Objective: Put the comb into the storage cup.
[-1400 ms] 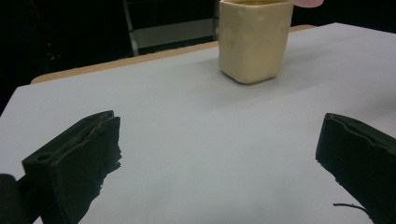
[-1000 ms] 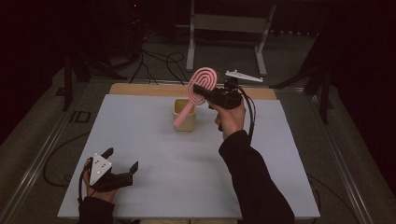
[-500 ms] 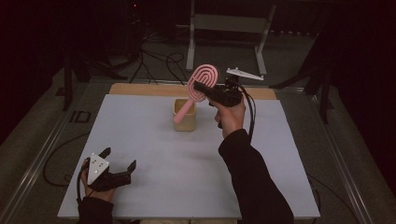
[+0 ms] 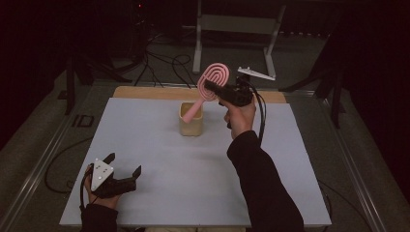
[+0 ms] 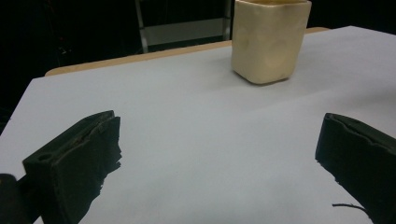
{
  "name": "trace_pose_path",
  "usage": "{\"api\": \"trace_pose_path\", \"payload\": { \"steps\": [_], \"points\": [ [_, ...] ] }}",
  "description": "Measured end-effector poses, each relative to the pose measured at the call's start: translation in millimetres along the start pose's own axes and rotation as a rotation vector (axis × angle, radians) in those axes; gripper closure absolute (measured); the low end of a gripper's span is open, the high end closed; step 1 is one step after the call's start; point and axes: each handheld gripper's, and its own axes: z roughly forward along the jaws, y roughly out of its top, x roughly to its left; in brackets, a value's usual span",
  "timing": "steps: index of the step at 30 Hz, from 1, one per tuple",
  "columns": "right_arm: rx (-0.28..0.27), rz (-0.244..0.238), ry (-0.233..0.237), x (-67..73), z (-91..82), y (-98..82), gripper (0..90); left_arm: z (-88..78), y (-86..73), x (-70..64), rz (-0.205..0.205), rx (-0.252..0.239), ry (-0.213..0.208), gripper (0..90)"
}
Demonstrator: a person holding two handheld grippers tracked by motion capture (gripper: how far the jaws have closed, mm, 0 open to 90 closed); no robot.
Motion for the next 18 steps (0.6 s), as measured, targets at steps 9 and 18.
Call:
{"api": "trace_pose_path", "payload": {
  "steps": [9, 18],
  "points": [
    [-0.007, -0.001, -0.02, -7.7, 2.2, 0.7, 63.7, 0.9, -0.5, -0.6, 0.002, 0.005, -0.001, 0.1],
    [-0.016, 0.012, -0.043, -12.0, 5.0, 1.1, 63.6, 2.3, -0.8, -2.8, 0.009, 0.009, -0.007, 0.1]
  ]
}}
